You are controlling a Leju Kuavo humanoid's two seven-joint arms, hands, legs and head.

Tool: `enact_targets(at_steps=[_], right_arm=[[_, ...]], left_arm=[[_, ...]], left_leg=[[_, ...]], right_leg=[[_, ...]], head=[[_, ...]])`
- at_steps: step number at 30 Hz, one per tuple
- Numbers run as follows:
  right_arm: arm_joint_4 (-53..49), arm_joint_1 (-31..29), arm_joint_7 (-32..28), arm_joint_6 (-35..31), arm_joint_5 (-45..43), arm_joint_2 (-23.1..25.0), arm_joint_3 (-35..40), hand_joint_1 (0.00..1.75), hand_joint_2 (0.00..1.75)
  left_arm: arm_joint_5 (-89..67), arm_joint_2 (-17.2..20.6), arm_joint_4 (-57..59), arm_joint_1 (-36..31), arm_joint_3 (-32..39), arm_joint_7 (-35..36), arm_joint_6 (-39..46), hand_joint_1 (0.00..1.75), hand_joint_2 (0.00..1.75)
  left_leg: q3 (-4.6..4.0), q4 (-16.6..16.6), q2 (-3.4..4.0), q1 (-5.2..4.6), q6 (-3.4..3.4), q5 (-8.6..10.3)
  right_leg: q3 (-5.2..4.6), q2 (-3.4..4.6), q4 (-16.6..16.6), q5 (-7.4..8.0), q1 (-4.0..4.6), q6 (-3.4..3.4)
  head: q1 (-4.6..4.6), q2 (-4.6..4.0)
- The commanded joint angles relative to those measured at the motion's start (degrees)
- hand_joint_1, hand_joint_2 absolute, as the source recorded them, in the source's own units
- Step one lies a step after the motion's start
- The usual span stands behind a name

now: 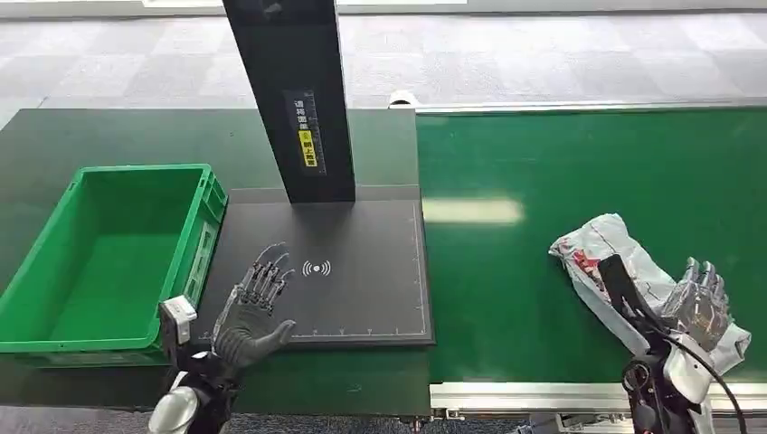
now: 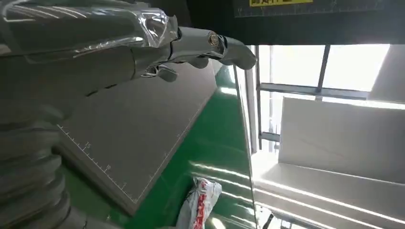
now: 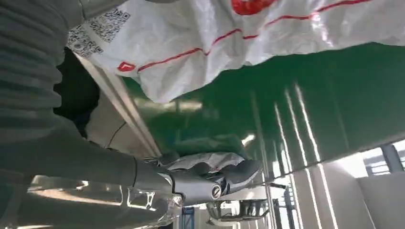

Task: Moved the parcel from conveyor to table for the left to box.

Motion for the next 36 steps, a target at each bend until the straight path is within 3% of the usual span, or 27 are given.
enact_targets(at_steps=[1, 5, 19, 31, 35, 36], right_arm=[[3.68, 0.75, 4.67, 3.46, 5.71, 1.16, -4.98, 0.00, 1.75], [4.00, 1.04, 9.41, 7.36, 12.64, 1.09, -7.18, 0.00, 1.75], [6.36, 1.09, 10.72, 15.79, 15.89, 1.55, -8.96, 0.00, 1.75], [9.92, -0.51, 5.33, 23.40, 14.15, 2.22, -5.43, 0.00, 1.75], [12.84, -1.15, 2.61, 25.11, 13.24, 1.66, -3.83, 0.00, 1.75], [13.72, -1.41, -0.47, 26.09, 11.95, 1.59, -2.42, 0.00, 1.75]], left_arm=[[-1.09, -1.06, 1.05, 0.22, 1.48, 0.74, -0.44, 0.00, 1.75], [-1.58, -1.32, 2.84, -1.51, 1.87, 0.72, -0.57, 0.00, 1.75], [-2.22, -1.82, 4.07, -2.57, 2.60, 0.75, -0.85, 0.00, 1.75], [-2.71, -2.42, 4.70, -3.01, 3.36, 0.91, -0.82, 0.00, 1.75], [-2.67, -2.56, 5.40, -3.66, 3.28, 0.97, -0.64, 0.00, 1.75], [-2.61, -2.47, 5.39, -3.66, 3.27, 0.99, -0.49, 0.00, 1.75]], left_leg=[[0.12, -0.05, 0.01, 0.01, 0.06, -0.03], [0.06, -0.05, -0.04, -0.01, 0.05, 0.00], [0.14, -0.08, 0.01, 0.01, 0.06, 0.00], [0.11, -0.07, 0.12, 0.00, 0.05, -0.02], [0.12, -0.07, 0.10, 0.01, 0.07, 0.00], [0.13, -0.03, 0.10, 0.03, 0.04, -0.02]], right_leg=[[0.13, -0.02, -0.09, -0.02, 0.03, -0.06], [0.08, -0.06, -0.05, -0.01, 0.01, -0.05], [0.14, -0.03, -0.11, 0.00, 0.03, -0.07], [0.08, 0.09, -0.08, 0.02, 0.02, -0.07], [0.11, 0.07, -0.11, 0.04, 0.04, -0.07], [0.13, 0.06, -0.08, 0.02, 0.05, -0.04]], head=[[0.00, 0.00], [0.02, 0.00], [0.02, 0.00], [0.00, 0.00], [0.00, 0.00], [0.02, 0.00]])
